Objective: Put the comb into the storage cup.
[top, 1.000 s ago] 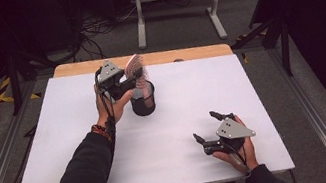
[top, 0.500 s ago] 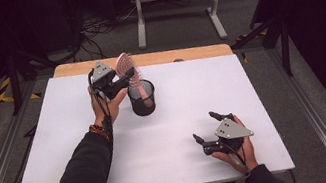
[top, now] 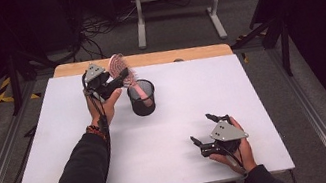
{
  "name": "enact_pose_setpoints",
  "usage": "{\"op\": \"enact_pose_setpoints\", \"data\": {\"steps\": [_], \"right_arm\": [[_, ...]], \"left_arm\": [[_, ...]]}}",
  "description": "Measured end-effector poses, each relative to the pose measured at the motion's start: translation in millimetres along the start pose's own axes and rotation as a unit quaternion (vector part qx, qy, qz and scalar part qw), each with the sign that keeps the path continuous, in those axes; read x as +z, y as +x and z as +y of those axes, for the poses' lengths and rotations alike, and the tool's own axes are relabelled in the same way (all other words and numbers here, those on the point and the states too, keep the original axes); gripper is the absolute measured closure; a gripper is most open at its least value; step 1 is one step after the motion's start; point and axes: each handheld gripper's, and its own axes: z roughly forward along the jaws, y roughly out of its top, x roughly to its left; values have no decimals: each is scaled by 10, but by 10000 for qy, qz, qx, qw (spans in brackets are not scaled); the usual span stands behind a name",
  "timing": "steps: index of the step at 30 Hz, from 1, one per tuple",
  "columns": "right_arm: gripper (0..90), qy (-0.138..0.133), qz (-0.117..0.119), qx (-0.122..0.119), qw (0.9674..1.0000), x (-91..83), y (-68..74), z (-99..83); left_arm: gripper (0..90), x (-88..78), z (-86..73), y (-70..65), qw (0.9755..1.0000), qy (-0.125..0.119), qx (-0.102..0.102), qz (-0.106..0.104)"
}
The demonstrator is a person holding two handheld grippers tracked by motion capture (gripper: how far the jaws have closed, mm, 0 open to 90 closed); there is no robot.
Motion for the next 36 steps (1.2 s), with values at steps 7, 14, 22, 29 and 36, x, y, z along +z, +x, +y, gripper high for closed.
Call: {"op": "enact_pose_setpoints", "data": {"steps": [7, 14, 22, 29, 36], "right_arm": [[124, 18, -4, -63, 10000, 1, 16, 7], [129, -20, -134, -59, 9999, -16, 11, 13], [131, 18, -116, -94, 9999, -7, 17, 11], [142, -44, -243, -47, 9997, -30, -1, 13], [142, -10, -202, -67, 9998, -19, 12, 15]], "left_arm": [[553, -30, -42, 62, 9999, 3, -134, 3], [532, -59, -40, 72, 9999, 22, -126, 64], [487, -65, -10, 49, 9999, 135, 30, 98], [437, -98, 25, 51, 9998, 130, 105, 97], [394, -144, 73, 41, 9995, 137, 252, 133]]}}
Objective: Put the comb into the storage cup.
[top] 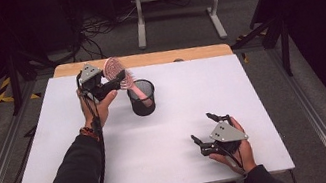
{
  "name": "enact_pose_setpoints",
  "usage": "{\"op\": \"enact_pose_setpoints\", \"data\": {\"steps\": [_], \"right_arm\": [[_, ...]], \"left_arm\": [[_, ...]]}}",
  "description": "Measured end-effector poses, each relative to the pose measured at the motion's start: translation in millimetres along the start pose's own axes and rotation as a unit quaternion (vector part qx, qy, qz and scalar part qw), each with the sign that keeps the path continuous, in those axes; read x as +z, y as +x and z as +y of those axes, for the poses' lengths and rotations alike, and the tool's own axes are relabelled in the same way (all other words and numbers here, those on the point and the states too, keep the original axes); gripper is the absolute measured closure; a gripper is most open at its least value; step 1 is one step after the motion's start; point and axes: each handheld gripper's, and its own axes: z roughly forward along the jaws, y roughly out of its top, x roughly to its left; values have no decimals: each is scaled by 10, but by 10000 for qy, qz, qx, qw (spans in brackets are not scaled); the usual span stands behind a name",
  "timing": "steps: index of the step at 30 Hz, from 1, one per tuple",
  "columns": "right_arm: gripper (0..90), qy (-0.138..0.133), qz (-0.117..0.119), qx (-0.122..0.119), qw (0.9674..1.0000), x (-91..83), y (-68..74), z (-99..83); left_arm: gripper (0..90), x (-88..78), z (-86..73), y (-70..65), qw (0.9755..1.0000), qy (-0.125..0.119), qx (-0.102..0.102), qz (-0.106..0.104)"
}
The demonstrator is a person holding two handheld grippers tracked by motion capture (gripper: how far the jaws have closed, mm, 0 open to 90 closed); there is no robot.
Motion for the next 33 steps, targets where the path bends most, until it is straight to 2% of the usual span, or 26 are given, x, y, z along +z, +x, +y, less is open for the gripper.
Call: {"op": "enact_pose_setpoints", "data": {"steps": [9, 21, 28, 33], "right_arm": [[143, -14, -21, 2, 10000, -6, -5, 3], [143, -22, -13, 7, 10000, -6, -5, 4], [143, -23, -18, 24, 10000, -5, -7, 2], [143, -25, -23, 23, 10000, -7, -8, 2]], "left_arm": [[349, -47, 61, -24, 9998, -43, 191, 25], [256, -144, 153, -60, 9984, -68, 554, 32], [212, -203, 182, -46, 9979, -53, 648, -15], [175, -231, 185, -24, 9980, -51, 633, -67]]}}
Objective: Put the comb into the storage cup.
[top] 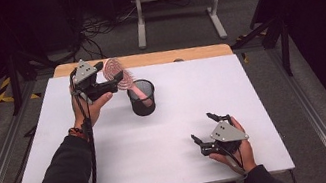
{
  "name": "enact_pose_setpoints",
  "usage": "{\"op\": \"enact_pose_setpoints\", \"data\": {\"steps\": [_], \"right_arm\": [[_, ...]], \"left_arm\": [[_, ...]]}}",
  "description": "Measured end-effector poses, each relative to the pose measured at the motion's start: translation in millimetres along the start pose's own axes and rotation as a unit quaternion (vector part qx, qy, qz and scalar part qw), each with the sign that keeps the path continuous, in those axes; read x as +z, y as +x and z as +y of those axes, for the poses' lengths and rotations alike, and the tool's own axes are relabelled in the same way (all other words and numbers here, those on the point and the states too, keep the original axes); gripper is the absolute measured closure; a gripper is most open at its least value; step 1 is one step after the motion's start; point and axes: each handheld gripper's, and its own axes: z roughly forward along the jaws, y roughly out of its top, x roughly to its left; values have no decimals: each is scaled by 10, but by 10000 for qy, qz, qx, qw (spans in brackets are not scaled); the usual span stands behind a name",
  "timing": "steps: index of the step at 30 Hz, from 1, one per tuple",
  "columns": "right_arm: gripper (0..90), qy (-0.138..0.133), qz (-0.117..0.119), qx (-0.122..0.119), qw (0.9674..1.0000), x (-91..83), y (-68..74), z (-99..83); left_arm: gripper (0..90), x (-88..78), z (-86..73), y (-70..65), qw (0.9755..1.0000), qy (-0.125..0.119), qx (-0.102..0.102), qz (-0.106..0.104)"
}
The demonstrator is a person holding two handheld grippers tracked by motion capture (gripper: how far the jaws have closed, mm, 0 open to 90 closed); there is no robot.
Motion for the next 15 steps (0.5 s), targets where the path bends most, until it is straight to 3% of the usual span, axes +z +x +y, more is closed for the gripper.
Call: {"op": "enact_pose_setpoints", "data": {"steps": [15], "right_arm": [[144, -18, -19, 28, 10000, -7, -12, 1]], "left_arm": [[101, -128, 51, 0, 9997, 8, 124, -190]]}}
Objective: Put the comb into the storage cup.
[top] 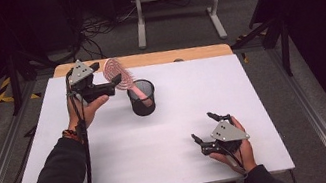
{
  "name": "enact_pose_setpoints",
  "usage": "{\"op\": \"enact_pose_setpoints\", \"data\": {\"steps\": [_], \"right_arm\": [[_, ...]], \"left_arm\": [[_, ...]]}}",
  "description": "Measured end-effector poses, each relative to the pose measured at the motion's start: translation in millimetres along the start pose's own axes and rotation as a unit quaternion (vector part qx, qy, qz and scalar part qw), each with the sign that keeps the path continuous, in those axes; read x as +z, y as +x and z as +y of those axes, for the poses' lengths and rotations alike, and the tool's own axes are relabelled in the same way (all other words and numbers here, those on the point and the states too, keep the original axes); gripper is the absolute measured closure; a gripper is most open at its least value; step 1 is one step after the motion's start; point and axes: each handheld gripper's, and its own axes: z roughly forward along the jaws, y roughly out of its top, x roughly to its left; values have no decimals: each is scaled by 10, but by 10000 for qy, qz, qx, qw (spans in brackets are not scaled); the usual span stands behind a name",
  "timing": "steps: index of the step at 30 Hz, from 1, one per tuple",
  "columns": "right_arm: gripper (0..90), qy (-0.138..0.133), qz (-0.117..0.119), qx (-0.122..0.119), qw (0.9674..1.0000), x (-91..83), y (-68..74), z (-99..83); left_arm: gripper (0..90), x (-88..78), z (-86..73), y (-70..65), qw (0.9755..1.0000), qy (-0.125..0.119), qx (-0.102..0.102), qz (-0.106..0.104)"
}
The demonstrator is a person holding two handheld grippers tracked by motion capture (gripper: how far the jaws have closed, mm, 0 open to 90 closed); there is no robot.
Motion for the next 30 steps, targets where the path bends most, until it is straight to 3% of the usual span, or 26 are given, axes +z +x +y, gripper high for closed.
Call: {"op": "enact_pose_setpoints", "data": {"steps": [16, 26, 30], "right_arm": [[145, -46, -24, -13, 10000, -12, 0, 19], [145, -41, -27, -30, 10000, -14, 5, 26], [145, -60, -37, -30, 10000, -19, -2, 30]], "left_arm": [[61, -184, 71, -86, 9994, -51, 279, -184], [56, -317, 116, -196, 9976, 1, 576, -374], [71, -371, 129, -284, 9958, 44, 826, -400]]}}
